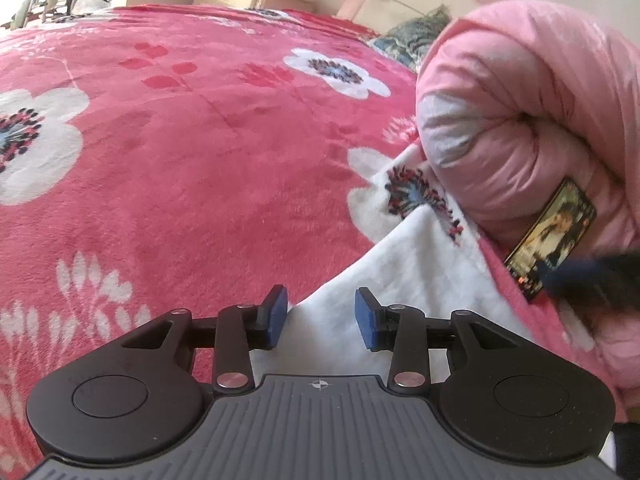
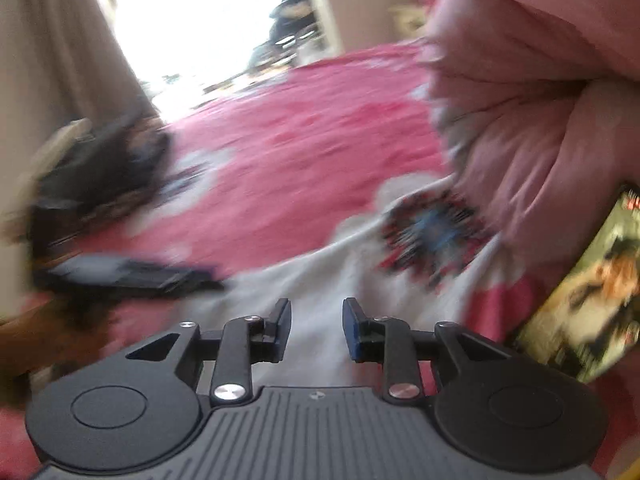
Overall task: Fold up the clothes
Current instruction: 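Open both grippers and lift them off the folded shirt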
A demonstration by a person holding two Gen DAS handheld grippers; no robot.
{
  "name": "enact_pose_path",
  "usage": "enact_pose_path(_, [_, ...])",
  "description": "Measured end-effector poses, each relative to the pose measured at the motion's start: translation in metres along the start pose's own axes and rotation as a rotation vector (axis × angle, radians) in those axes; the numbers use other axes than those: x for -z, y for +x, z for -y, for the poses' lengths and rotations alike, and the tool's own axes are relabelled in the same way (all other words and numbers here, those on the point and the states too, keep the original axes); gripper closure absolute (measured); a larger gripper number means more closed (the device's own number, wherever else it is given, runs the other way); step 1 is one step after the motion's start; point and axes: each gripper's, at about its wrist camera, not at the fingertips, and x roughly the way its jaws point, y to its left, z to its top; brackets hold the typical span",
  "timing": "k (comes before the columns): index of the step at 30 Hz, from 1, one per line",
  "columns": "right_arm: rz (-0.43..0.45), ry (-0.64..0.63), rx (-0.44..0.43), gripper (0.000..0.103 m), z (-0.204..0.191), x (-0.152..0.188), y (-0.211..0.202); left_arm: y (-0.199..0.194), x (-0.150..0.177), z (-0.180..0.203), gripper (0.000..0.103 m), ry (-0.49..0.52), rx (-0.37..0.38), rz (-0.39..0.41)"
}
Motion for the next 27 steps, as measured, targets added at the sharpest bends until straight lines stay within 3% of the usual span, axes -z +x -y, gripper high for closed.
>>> enact_pose_path(3, [-0.125,-0.043,-0.123,0.063,-0.015,0.016,-0.019,-0.012,0.000,0.006,0.065,0.008,-0.012,0.010])
enact_pose_path(5, [-0.229,-0.088,-0.146,0.063,-0.027,0.033,-0.019,-0.022,0.001,0.011,0.064,0.025,-0.023,0.017])
enact_pose_path(9, [-0.433,-0.111,-0.045,0.062,-0.032,0.070,0.010,-0.046,0.004,0.024,0.062,0.044,-0.029,0.030])
enact_pose_path(11, [-0.486,-0.132,0.019,0.061,-0.033,0.085,0.025,-0.059,0.008,0.030,0.061,0.045,-0.030,0.022])
enact_pose_path(15, [-0.424,-0.082,0.022,0.059,-0.036,0.085,0.011,-0.082,0.024,0.037,0.059,0.019,-0.015,-0.015])
enact_pose_path(18, [-0.313,-0.008,-0.032,0.049,-0.025,0.078,-0.015,-0.093,0.044,0.034,0.057,-0.038,0.052,-0.074])
enact_pose_path(21, [-0.189,0.098,-0.062,0.047,-0.003,0.069,-0.033,-0.095,0.066,0.031,0.056,-0.106,0.109,-0.130])
enact_pose_path(27, [-0.085,0.288,-0.065,0.042,0.048,0.055,-0.005,-0.071,0.098,0.007,0.056,-0.323,0.218,-0.198])
